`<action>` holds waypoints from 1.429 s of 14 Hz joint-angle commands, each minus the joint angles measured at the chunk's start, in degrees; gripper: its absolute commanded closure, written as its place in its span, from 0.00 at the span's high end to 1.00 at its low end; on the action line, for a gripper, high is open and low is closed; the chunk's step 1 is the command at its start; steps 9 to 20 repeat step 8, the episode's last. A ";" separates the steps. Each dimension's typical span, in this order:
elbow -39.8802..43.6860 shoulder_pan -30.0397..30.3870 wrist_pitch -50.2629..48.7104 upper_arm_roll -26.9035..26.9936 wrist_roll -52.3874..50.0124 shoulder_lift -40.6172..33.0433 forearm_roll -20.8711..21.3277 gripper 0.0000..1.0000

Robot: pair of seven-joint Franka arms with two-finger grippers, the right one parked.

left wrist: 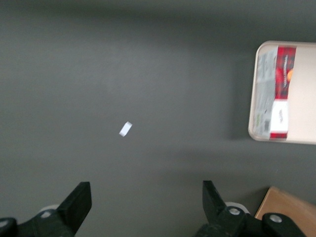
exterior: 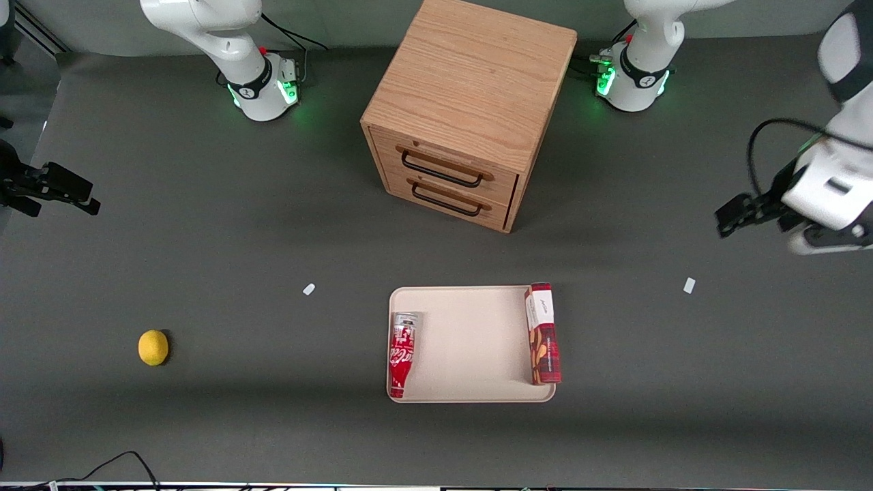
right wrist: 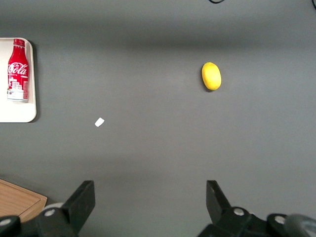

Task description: Place red cookie box on tray

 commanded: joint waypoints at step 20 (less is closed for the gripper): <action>-2.40 0.73 -5.65 2.97 7.49 -7.59 -4.30 1.00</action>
